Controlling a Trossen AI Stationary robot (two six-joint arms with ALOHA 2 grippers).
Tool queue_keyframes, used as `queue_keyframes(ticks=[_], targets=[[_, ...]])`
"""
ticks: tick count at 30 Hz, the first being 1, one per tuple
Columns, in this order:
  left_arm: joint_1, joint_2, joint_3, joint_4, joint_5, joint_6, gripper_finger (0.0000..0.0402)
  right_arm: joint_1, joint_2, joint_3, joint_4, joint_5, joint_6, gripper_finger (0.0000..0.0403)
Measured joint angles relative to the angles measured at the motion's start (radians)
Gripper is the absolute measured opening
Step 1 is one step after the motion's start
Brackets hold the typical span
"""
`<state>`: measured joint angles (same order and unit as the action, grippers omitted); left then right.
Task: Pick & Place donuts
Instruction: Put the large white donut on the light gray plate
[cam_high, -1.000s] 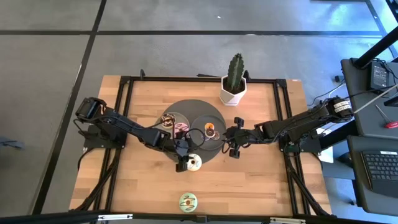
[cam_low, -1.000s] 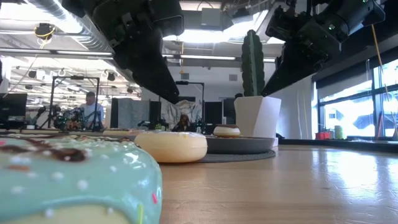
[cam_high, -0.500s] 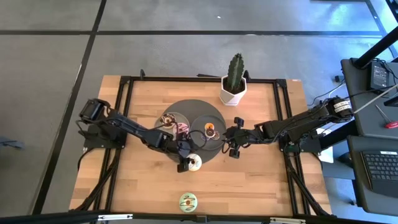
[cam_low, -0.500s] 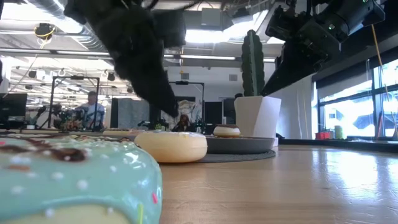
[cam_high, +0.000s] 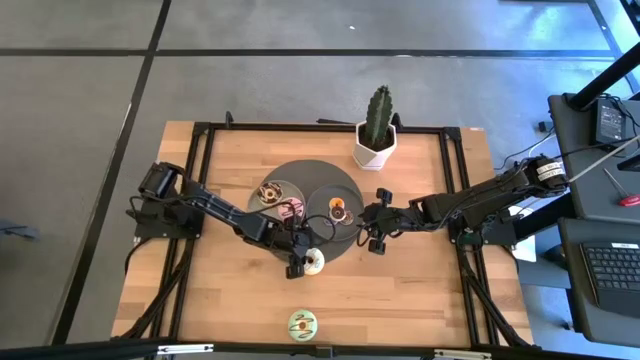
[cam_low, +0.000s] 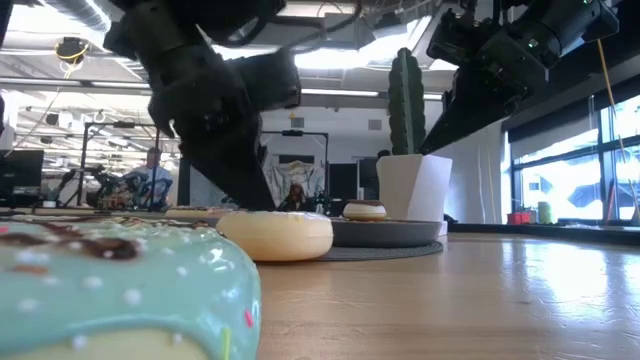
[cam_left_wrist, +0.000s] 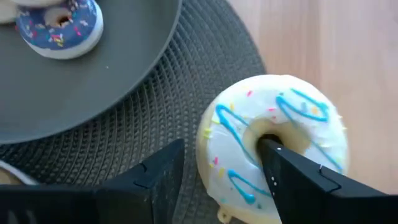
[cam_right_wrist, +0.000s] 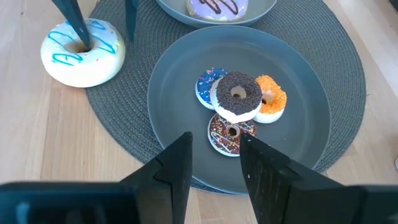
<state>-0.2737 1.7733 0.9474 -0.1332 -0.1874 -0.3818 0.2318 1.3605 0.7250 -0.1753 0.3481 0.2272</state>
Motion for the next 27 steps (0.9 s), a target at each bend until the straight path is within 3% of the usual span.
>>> queue_keyframes(ticks=[8,20,25,27], targets=[[0.001,0.029,0.001,0.009,-0.018,-0.023,0.0186,0.0,0.0,0.0,0.0,0.0,0.0,0.0135],[0.001,-0.048,-0.001,-0.012,0.004,-0.023,0.007,0.0,0.0,0.0,-0.001,0.0,-0.003,0.0135],[0.001,-0.172,-0.001,-0.2,0.021,-0.027,0.004,0.0,0.0,0.0,-0.001,0.0,-0.004,0.0135],[0.0,-0.239,-0.001,-0.319,-0.017,-0.062,0.0034,0.0,0.0,0.0,-0.001,0.0,-0.003,0.0135]])
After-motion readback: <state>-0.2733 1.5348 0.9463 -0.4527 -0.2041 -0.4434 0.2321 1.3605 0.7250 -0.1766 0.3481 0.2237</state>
